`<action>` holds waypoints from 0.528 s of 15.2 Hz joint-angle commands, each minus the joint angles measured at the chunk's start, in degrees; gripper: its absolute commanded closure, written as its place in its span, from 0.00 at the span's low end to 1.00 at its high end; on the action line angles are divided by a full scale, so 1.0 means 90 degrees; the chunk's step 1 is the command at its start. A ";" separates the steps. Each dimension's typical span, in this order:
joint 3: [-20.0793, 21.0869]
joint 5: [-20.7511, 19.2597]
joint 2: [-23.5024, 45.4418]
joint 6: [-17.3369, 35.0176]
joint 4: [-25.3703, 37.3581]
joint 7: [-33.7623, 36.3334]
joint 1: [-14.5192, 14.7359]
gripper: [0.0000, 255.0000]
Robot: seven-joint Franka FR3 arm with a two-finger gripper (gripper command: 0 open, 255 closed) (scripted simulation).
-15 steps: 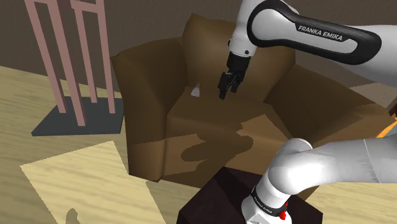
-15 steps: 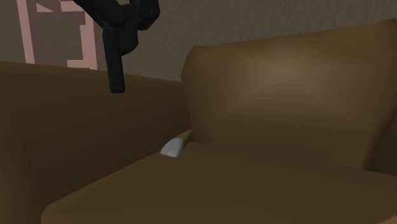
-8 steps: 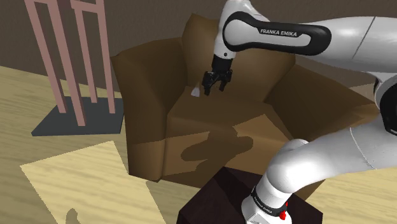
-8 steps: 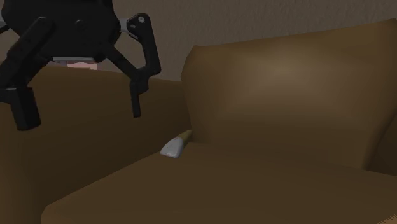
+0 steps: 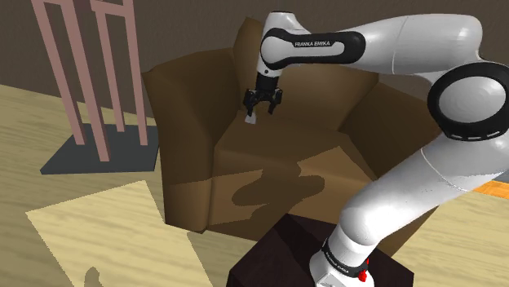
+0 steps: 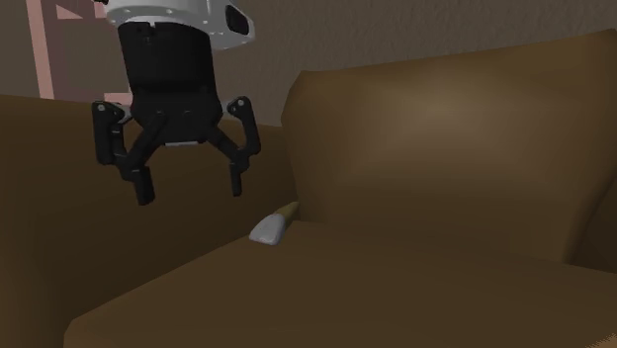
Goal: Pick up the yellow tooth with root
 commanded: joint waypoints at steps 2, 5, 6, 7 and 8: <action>-0.0049 -0.0087 0.0643 0.0246 0.0441 0.0364 -0.0158 0.00; -0.0119 -0.0168 0.1274 0.0424 0.0937 0.0712 -0.0290 0.00; -0.0146 -0.0191 0.1483 0.0471 0.1113 0.0824 -0.0332 0.00; -0.0176 -0.0213 0.1691 0.0511 0.1295 0.0933 -0.0372 0.00; -0.0208 -0.0232 0.1898 0.0546 0.1483 0.1040 -0.0412 0.00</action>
